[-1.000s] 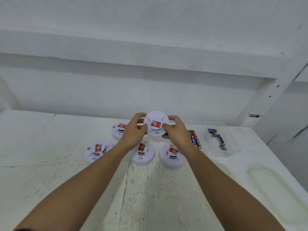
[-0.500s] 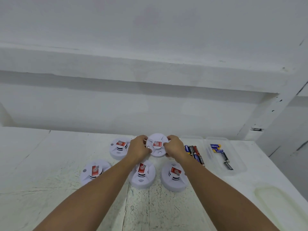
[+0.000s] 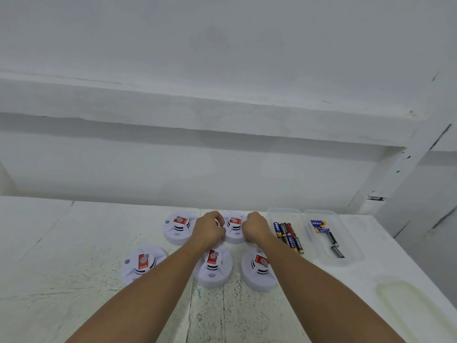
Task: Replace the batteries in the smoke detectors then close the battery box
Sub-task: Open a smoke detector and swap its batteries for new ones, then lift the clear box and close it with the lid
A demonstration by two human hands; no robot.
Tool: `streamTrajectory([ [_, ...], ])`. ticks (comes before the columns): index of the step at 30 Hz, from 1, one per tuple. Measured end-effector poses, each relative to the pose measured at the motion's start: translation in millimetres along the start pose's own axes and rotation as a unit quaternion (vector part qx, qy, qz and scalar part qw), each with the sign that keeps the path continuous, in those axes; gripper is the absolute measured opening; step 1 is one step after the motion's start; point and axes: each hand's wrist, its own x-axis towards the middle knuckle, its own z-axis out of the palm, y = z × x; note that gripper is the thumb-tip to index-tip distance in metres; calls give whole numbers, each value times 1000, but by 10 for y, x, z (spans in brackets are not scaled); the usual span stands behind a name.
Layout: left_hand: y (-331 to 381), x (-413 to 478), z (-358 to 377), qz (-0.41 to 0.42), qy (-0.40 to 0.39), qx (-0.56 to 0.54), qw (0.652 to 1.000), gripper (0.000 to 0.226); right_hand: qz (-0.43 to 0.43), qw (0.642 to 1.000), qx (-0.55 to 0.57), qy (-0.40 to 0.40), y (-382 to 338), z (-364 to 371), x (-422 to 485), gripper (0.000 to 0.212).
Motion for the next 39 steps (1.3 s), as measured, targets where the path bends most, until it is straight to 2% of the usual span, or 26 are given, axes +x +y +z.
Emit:
streamTrajectory([
  [4, -13, -25, -8, -6, -19, -30, 999, 13, -8, 1000, 15, -4, -49, -19, -86, 34],
  [10, 64, -100, -36, -8, -52, -48, 997, 36, -17, 999, 39, -24, -104, -128, -333, 23],
  [13, 86, -138, -27, 12, -23, -25, 999, 44, -42, 996, 72, -6, -91, -222, -450, 40],
  [17, 178, -215, 15, 40, 26, -1, 999, 41, -75, 986, 144, 49, -7, -410, -527, 34],
  [21, 402, -322, 143, 107, 49, -2, 993, 34, -89, 973, 186, 100, 194, -674, -630, 27],
  [26, 938, -457, 523, 182, 33, -13, 983, 25, -81, 972, 165, 150, 701, -1066, -596, 24],
  [34, 1552, -501, 1376, 183, 3, 25, 983, 17, -36, 977, 80, 197, 1644, -1568, -297, 24],
  [36, 1651, -507, 1590, 183, 1, 76, 980, 18, -20, 981, 56, 186, 1890, -1650, -202, 30],
  [39, 1752, -512, 1766, 165, 4, 149, 975, 20, 0, 992, 58, 115, 2119, -1673, -117, 46],
])
